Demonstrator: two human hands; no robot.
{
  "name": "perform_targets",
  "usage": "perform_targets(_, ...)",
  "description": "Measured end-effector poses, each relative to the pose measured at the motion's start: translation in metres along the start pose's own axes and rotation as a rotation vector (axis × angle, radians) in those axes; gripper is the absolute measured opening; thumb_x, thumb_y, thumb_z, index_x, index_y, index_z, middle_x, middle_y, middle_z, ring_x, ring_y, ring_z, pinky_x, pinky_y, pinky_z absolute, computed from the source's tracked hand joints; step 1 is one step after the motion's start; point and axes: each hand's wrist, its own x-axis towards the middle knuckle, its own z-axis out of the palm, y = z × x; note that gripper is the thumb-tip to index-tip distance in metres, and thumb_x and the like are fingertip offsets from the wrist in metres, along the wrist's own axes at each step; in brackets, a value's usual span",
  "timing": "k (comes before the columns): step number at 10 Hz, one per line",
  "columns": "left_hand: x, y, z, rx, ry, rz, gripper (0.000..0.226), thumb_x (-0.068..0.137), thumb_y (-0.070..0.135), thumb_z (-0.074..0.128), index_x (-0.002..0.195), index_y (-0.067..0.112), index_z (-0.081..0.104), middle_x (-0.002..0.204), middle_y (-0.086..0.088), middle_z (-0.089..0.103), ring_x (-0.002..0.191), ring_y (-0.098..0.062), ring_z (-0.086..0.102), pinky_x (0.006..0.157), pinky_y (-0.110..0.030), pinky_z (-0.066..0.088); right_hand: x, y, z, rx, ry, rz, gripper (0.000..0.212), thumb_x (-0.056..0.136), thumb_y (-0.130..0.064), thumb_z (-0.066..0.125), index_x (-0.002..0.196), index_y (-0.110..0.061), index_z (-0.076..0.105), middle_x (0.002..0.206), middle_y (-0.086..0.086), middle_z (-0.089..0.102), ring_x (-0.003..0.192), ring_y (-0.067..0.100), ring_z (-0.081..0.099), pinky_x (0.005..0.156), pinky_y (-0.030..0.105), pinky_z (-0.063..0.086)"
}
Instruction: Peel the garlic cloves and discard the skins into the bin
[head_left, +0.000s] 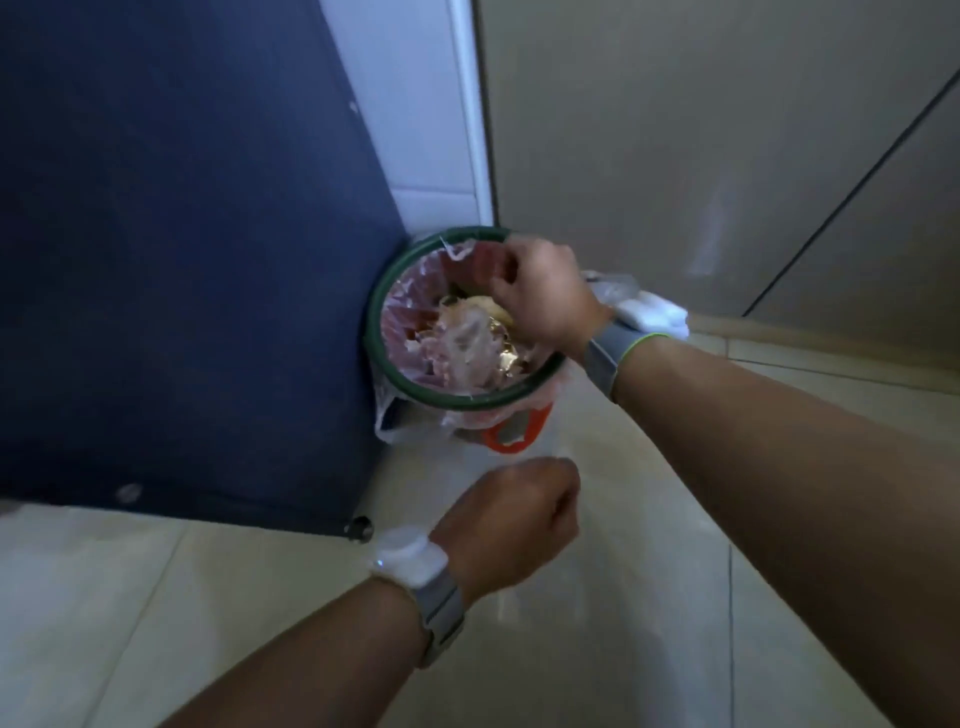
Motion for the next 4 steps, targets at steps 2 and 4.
perform_targets(2, 0.079, -0.094, -0.119, 0.206, 0.298, -0.509, 0.009, 0.087, 0.015, 0.056, 0.087, 0.020, 0.049, 0.097, -0.009, 0.067, 0.090, -0.038, 0.062, 0.076, -0.041, 0.052, 0.010, 0.007, 0.004, -0.505, -0.270, 0.045, 0.022, 0.088, -0.026, 0.065, 0.108, -0.020, 0.070, 0.112, 0.014, 0.070, 0.101, 0.037, 0.067, 0.079, 0.037, 0.052)
perform_targets(4, 0.091, -0.101, -0.115, 0.627, -0.078, -0.532, 0.034, 0.101, 0.026, 0.046, 0.124, 0.014, 0.067, 0.130, -0.014, 0.060, 0.119, -0.038, 0.057, 0.089, -0.036, 0.044, -0.019, -0.023, -0.015, -0.648, -0.348, 0.044, 0.025, 0.089, -0.019, 0.061, 0.111, -0.014, 0.070, 0.112, 0.015, 0.069, 0.100, 0.035, 0.068, 0.078, 0.037, 0.053)
